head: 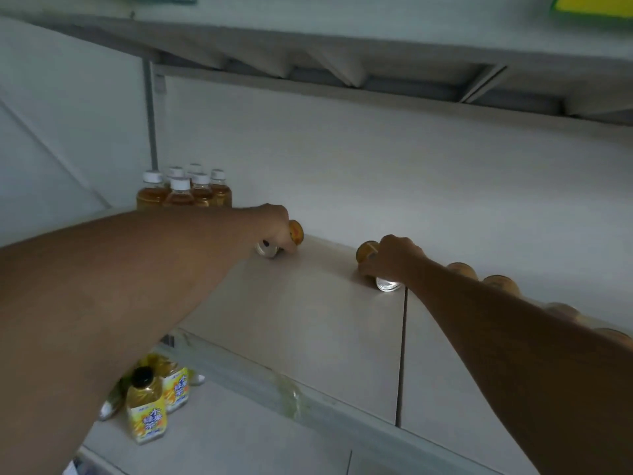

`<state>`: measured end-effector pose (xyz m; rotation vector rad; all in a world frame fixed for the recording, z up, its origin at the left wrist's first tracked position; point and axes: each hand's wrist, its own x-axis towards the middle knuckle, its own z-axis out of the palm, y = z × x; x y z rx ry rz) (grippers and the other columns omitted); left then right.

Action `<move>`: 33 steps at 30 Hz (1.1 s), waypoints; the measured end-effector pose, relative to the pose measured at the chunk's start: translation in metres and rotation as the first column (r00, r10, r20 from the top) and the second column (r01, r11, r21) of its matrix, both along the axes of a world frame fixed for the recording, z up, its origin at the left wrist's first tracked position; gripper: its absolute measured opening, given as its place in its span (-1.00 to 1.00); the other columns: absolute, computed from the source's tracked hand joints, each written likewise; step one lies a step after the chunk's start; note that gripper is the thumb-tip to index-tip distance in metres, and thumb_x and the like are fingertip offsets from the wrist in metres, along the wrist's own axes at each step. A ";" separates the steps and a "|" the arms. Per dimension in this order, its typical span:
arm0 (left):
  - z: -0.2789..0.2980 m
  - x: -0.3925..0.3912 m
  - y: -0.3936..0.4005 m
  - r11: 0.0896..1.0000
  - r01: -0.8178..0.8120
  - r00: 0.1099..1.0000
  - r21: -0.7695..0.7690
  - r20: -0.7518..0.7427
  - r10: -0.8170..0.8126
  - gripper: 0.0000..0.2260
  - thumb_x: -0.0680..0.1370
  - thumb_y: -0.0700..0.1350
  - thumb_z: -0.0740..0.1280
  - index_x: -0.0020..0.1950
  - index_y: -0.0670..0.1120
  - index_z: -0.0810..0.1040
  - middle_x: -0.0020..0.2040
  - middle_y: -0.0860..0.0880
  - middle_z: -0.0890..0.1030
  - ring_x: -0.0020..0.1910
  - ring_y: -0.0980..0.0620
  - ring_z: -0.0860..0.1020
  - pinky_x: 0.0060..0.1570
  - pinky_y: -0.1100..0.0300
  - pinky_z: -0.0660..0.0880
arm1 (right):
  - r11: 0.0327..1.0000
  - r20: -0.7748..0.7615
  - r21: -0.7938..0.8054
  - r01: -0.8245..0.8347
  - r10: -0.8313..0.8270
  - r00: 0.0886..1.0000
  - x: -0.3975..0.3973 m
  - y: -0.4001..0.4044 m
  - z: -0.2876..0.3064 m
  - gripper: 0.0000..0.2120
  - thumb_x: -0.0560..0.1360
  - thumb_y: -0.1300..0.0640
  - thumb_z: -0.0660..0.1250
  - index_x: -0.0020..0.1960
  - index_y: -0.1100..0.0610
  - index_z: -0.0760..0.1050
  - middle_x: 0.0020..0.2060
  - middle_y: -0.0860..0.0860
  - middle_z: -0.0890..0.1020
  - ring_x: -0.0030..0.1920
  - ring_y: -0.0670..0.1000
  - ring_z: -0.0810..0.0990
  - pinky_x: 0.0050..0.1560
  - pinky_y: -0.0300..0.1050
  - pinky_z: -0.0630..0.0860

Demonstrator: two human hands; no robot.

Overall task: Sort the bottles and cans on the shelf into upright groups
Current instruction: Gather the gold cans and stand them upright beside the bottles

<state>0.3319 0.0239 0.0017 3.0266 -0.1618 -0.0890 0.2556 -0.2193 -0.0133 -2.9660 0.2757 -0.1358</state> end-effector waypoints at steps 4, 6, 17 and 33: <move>0.004 -0.038 0.010 0.995 -0.028 0.999 -0.099 0.024 0.030 -0.54 0.42 0.21 0.61 -0.05 -0.13 0.57 -0.06 -0.10 0.66 0.01 -0.11 0.70 -0.18 0.12 0.51 | 0.999 0.009 0.021 -0.048 0.048 0.999 -0.014 0.003 0.007 -0.51 0.44 -0.19 0.52 0.13 0.09 0.41 -0.18 0.01 0.45 -0.10 0.11 0.53 -0.18 -0.08 0.43; 0.004 -0.053 0.015 0.975 -0.039 0.998 -0.218 0.031 0.047 -0.56 0.40 0.17 0.61 0.02 -0.14 0.62 0.01 -0.12 0.72 0.02 -0.11 0.72 -0.13 0.07 0.58 | 0.985 0.076 0.156 -0.074 0.063 0.995 -0.019 0.004 0.005 -0.49 0.43 -0.18 0.54 0.17 0.10 0.47 -0.09 0.04 0.54 -0.04 0.13 0.59 -0.13 -0.05 0.50; -0.005 -0.129 0.039 0.688 0.013 0.970 -0.726 0.175 0.166 -0.36 0.44 0.12 0.65 0.45 0.00 0.53 0.26 0.00 0.64 0.20 -0.03 0.61 0.11 0.09 0.52 | 0.675 0.339 0.674 -0.302 0.081 0.937 -0.060 0.046 0.002 -0.51 0.48 -0.09 0.59 0.24 0.00 0.42 0.01 -0.04 0.59 -0.06 -0.05 0.58 -0.24 -0.11 0.49; -0.016 -0.186 0.081 0.616 0.144 0.980 -0.775 0.197 0.019 -0.36 0.53 0.09 0.60 0.53 -0.02 0.44 0.29 -0.01 0.58 0.24 -0.01 0.55 0.10 0.14 0.43 | 0.589 0.347 0.766 -0.259 -0.040 0.937 -0.130 0.090 0.002 -0.39 0.56 0.01 0.55 0.46 0.11 0.31 0.17 0.04 0.55 0.08 0.05 0.56 -0.25 -0.19 0.42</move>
